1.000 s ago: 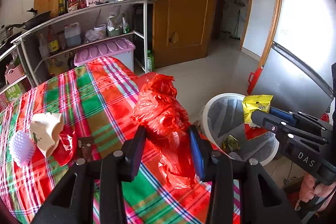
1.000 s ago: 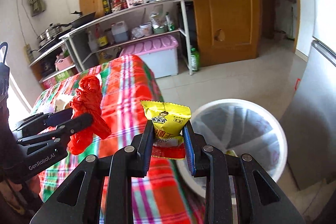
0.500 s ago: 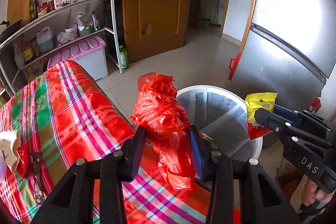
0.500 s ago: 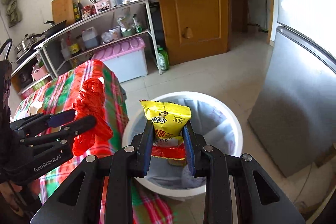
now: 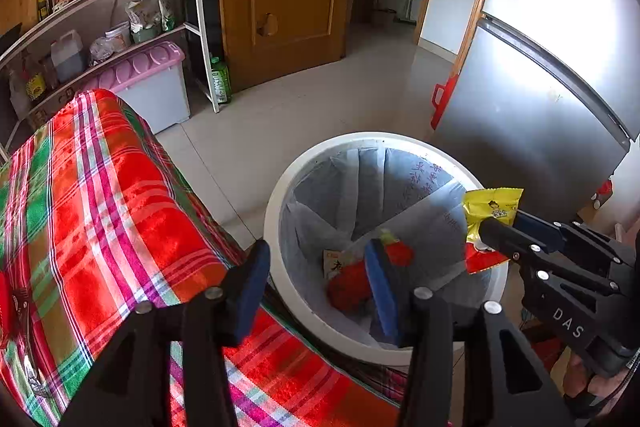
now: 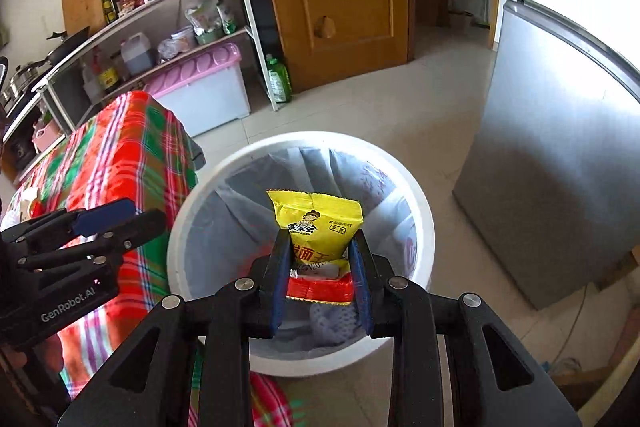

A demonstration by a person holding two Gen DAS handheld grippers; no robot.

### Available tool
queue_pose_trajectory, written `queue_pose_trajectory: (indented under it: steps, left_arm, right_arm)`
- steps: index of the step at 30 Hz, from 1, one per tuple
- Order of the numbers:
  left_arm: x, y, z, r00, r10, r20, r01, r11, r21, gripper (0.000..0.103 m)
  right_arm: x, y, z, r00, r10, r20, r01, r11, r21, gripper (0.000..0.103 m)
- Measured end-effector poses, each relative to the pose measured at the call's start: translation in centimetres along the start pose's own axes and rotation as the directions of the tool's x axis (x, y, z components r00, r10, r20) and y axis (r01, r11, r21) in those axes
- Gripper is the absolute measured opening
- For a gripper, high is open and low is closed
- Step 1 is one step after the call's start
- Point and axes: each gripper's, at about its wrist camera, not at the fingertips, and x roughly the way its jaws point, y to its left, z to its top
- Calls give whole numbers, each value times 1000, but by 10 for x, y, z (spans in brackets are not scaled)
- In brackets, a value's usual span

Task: Collect trash
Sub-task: 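Open the left tool to drop the red bag while the right tool drops the yellow bag, then move both tools back from the bin toward the brown wrapper and foam net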

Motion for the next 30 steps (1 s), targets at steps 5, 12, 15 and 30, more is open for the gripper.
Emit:
queue_pose_trajectory:
  steps: [5,12,15,30]
  left_arm:
    - [-2,2,-2,1000,2,1,-2,1000,-6,64]
    - [-12,9,-4,1000,14,15,-14,1000,-25,65]
    - [-22,12,-4,999,29,38,-28,999,-25,68]
    - [-75,71,-24,987,107,118,-92,987,-129,70]
  right_arm:
    - [6,-4,-3,1000,4,-12,-3,1000,9,51]
    - [-1,0,-2,1000,-6,4,5,1000,9,52]
    - [-6,3,-1,1000,3,14,-3,1000,12,52]
    - [-30,54,3,995,75,66,-71,996,-53,52]
